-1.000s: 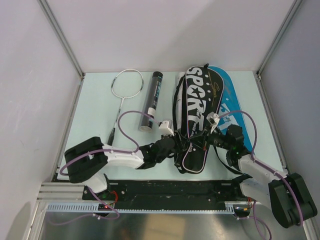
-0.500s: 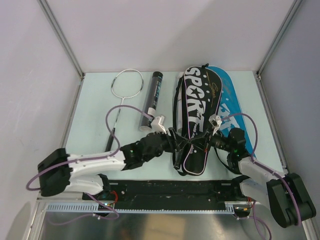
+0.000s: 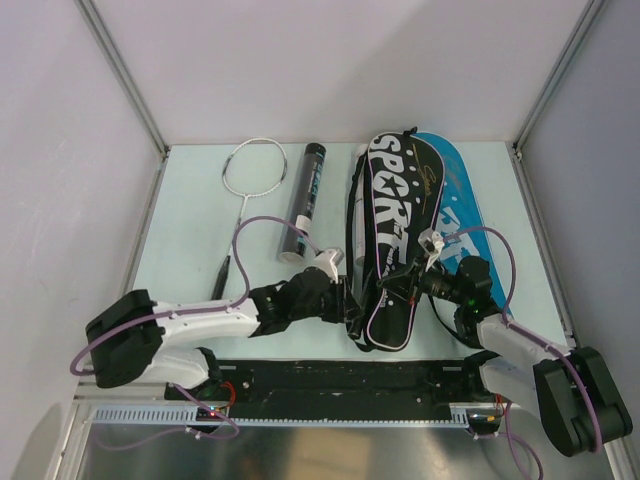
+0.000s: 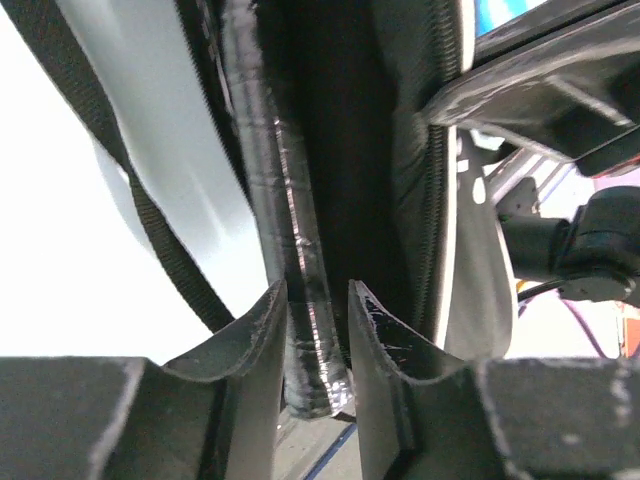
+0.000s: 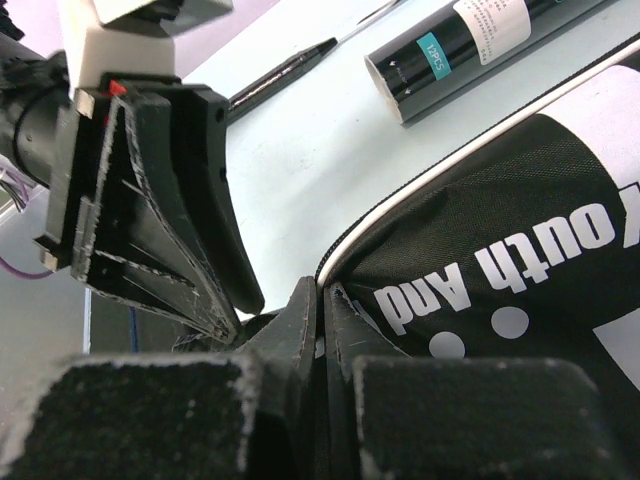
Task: Pack up the badminton gear
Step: Place the racket in the racket bag.
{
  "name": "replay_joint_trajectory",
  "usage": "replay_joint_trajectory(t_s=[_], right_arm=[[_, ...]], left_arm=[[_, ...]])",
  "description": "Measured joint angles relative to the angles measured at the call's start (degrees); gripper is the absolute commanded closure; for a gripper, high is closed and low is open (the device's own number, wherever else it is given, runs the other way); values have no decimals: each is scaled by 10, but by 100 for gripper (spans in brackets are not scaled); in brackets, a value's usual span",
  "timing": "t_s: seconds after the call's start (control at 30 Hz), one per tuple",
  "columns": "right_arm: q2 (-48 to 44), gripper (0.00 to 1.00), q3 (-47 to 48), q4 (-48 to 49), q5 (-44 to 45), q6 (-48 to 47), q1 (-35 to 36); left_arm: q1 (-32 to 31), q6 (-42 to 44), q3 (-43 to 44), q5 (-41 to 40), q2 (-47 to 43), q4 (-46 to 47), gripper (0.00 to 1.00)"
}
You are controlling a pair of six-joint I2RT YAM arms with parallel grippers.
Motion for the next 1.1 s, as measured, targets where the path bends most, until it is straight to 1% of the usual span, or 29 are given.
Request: replay_joint_trajectory(t_s=[0.1, 0.5, 0.67, 0.77, 0.87, 0.93, 1.1], right_arm=[[-2, 100, 0, 0, 0, 0, 0], [-3, 100, 0, -3, 0, 0, 0], [-3, 100, 0, -3, 0, 0, 1], [-3, 100, 0, -3, 0, 0, 2], [-2, 100, 0, -3, 0, 0, 5], [-2, 100, 0, -3, 0, 0, 7], [-1, 100, 0, -5, 0, 0, 8]], left_arm=[[0, -5, -5, 10, 12, -10, 71], [-5, -15, -11, 49, 28, -13, 69], [-6, -31, -11, 83, 45, 6, 64], [-6, -41, -11, 104, 54, 17, 58], [-6, -50, -10, 118, 59, 24, 56], [-6, -52, -10, 123, 63, 27, 60], [-6, -64, -9, 128, 80, 32, 82]])
